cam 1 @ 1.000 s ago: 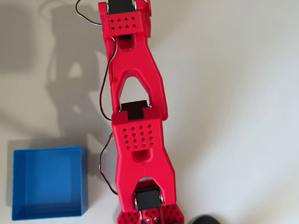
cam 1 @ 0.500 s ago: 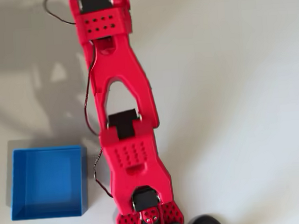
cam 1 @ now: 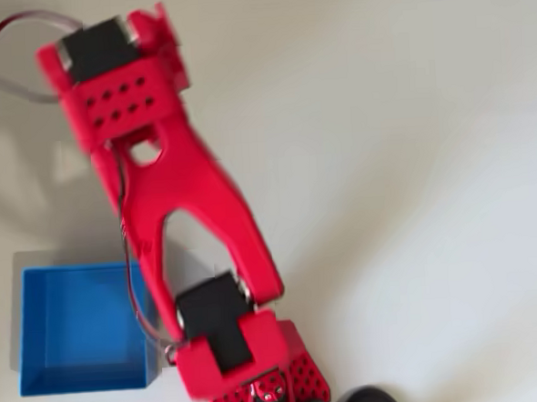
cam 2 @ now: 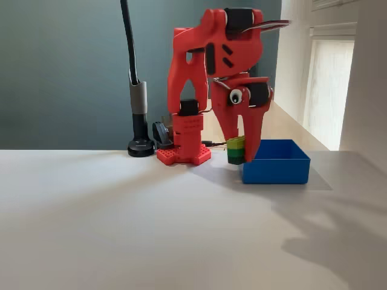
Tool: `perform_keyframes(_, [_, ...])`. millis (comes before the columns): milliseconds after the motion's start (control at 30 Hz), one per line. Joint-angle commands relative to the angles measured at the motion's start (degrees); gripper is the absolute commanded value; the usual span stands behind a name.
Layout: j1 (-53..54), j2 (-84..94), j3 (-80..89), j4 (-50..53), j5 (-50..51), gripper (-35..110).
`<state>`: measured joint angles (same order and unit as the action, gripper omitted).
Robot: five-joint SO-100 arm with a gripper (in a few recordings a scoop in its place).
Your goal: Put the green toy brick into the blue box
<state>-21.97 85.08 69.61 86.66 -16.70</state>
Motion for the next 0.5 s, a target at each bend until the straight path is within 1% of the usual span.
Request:
perform_keyframes(0, [-4.6, 12.5, 5.9, 0.7, -0.4, 0])
perform_keyframes(167, [-11.8, 19.2, 15.6, 0.7, 2.1, 0])
perform_keyframes(467, [-29.9, 29.4, 30.0, 0.9, 9.4, 0])
